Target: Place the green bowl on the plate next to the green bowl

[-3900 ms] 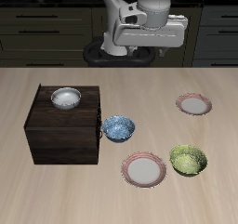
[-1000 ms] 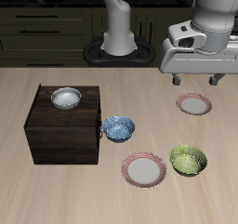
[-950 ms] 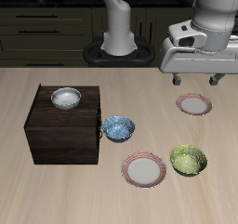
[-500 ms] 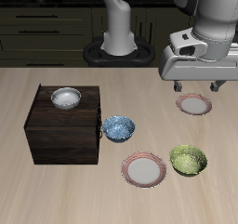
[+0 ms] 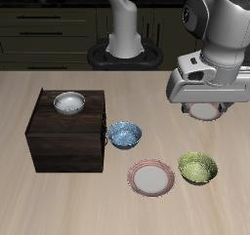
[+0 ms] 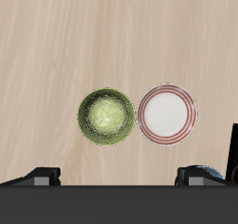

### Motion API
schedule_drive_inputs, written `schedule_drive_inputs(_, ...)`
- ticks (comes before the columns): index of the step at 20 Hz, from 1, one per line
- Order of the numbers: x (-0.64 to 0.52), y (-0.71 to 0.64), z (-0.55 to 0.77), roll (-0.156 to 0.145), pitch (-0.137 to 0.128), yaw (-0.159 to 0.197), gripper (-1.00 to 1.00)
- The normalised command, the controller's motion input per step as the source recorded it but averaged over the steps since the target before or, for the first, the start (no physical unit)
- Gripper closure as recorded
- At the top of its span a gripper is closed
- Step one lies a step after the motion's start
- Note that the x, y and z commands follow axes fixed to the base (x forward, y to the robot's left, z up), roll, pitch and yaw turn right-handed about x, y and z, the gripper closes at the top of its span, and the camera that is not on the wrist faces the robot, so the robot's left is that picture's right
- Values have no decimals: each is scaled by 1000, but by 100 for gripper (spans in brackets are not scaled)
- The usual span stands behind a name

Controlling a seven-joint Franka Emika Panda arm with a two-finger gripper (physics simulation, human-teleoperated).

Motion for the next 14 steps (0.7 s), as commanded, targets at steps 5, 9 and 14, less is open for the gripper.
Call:
schedule_drive_inputs(5,58,-80,-293,-5,39,-15,-100)
schedule_drive_inputs(9,-15,-39,-275,3,36,-13,-100)
schedule_drive_inputs(14,38,-32,-271,-5,15,3,-100)
